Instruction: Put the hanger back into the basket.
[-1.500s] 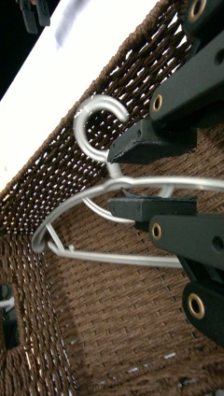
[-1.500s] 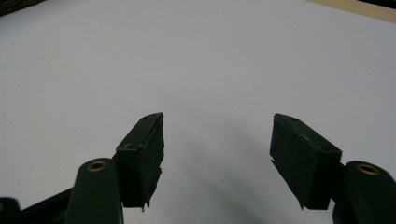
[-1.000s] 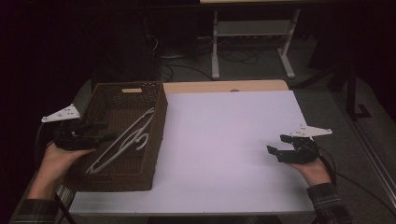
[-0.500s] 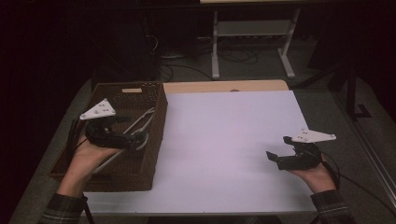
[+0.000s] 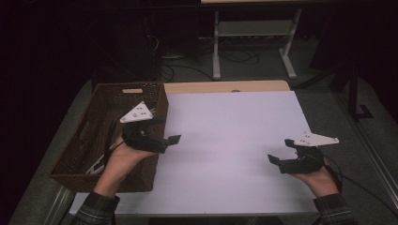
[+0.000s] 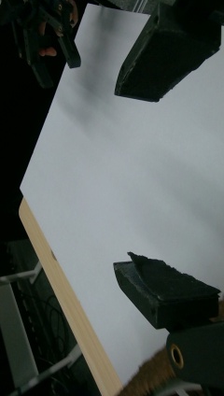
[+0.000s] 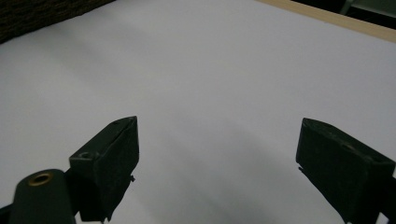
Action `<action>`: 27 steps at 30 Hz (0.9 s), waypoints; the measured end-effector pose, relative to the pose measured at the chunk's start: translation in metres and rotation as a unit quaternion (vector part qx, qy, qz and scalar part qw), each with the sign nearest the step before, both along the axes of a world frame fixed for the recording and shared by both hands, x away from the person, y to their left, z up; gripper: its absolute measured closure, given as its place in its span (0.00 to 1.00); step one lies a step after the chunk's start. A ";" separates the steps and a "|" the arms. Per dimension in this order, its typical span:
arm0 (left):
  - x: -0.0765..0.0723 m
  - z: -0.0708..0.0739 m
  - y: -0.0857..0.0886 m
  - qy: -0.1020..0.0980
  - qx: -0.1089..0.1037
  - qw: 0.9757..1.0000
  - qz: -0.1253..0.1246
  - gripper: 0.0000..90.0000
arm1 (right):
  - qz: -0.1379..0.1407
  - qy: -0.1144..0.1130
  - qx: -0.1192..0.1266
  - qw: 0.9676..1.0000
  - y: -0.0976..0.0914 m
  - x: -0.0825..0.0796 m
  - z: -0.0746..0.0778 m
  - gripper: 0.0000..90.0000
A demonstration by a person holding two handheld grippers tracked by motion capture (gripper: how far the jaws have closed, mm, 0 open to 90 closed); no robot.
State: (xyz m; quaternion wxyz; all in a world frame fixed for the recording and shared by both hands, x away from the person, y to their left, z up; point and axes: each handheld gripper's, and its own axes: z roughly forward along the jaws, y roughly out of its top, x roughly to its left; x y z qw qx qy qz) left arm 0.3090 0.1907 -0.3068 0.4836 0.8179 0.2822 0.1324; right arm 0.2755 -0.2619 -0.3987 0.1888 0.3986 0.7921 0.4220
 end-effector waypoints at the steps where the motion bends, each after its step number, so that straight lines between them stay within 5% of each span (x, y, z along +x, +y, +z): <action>1: 0.001 -0.004 -0.012 -0.002 0.011 1.000 -0.005 0.13 | 0.000 0.002 -0.001 1.000 0.000 0.000 -0.001 0.14; 7: 0.002 -0.018 -0.041 0.001 0.025 0.999 -0.023 0.11 | 0.008 0.003 -0.004 1.000 0.002 0.001 -0.002 0.15; 11: 0.003 -0.040 -0.066 0.014 0.040 0.998 -0.041 0.11 | 0.010 0.005 -0.005 1.000 0.002 0.002 -0.003 0.15; 27: 0.007 -0.101 -0.073 0.048 0.065 0.996 -0.043 0.07 | 0.030 0.015 -0.008 0.999 0.007 0.007 -0.014 0.15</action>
